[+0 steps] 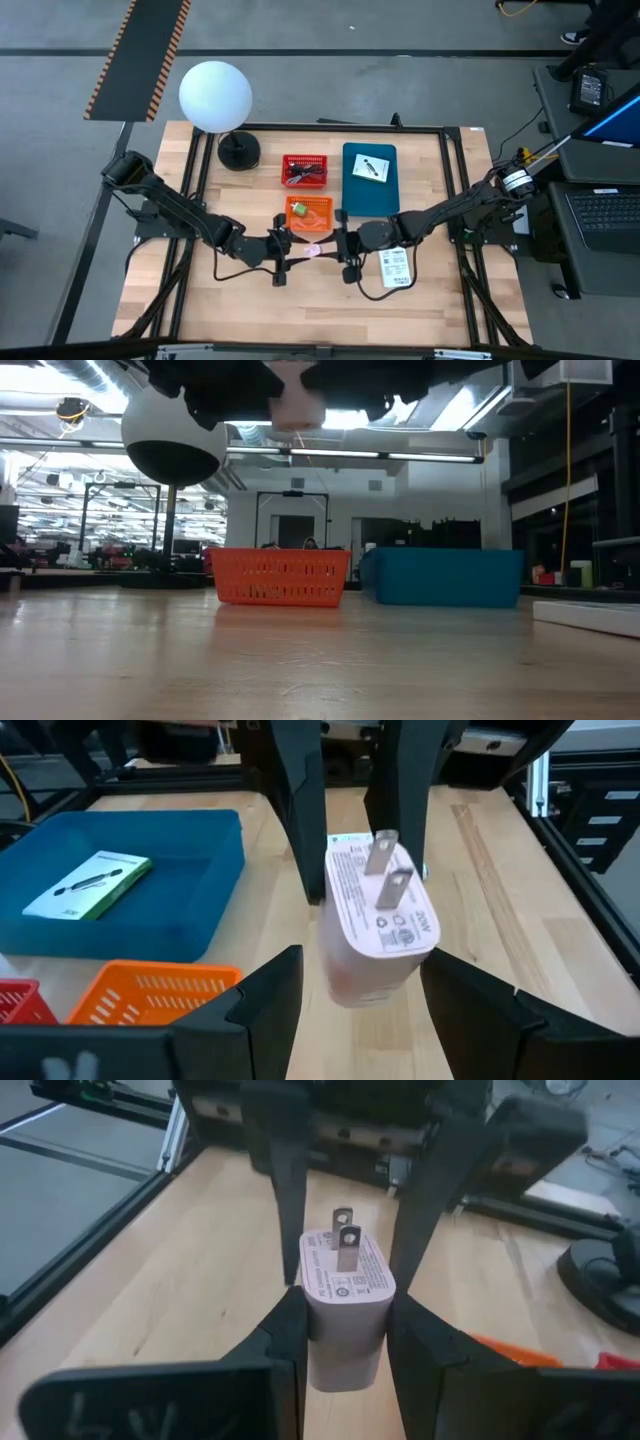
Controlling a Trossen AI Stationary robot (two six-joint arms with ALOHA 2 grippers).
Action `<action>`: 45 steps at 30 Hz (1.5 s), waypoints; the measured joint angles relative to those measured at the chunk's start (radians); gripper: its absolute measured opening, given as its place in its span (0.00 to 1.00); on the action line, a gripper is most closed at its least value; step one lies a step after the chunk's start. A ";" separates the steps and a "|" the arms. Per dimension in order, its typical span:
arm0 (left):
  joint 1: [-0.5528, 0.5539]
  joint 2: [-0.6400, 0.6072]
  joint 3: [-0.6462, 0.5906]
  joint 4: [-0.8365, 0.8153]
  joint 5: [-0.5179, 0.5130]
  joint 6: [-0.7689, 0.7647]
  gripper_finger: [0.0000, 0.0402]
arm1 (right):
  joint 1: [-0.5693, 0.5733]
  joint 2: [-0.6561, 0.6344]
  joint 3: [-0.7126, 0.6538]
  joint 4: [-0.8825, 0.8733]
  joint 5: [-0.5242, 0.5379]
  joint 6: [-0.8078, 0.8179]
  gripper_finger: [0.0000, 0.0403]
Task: Pick and place items into bin
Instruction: Put the pink charger adapter into the orange bin
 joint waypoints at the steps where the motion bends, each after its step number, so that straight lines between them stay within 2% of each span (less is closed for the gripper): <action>1: 0.000 0.000 0.000 0.001 0.000 0.000 0.49 | 0.000 0.000 0.005 0.000 0.000 -0.003 0.20; 10: 0.000 0.001 0.000 0.058 0.000 0.059 0.48 | -0.011 0.000 0.029 0.000 -0.001 -0.040 0.20; 20: 0.016 0.000 -0.001 0.064 0.012 0.080 0.30 | -0.016 0.000 0.027 0.016 0.000 -0.030 0.20; 30: 0.018 -0.010 -0.002 0.042 0.026 0.126 0.30 | -0.017 0.001 0.027 0.016 0.000 -0.022 0.20; 32: 0.019 -0.021 -0.001 0.023 0.028 0.126 0.30 | -0.018 0.001 0.027 0.014 0.011 -0.022 0.25; 37: 0.019 -0.066 -0.001 -0.034 0.034 0.128 0.29 | -0.018 -0.033 0.029 -0.021 0.078 -0.001 0.50; 39: 0.018 -0.081 -0.001 -0.075 0.034 0.122 0.29 | -0.019 -0.065 0.030 -0.045 0.084 0.015 0.55; 42: 0.020 -0.090 -0.001 -0.119 0.013 0.105 0.29 | -0.019 -0.111 0.030 -0.096 0.086 0.041 0.55; 45: 0.031 -0.093 -0.001 -0.131 0.003 0.107 0.29 | -0.006 -0.135 0.025 -0.129 0.099 0.063 0.47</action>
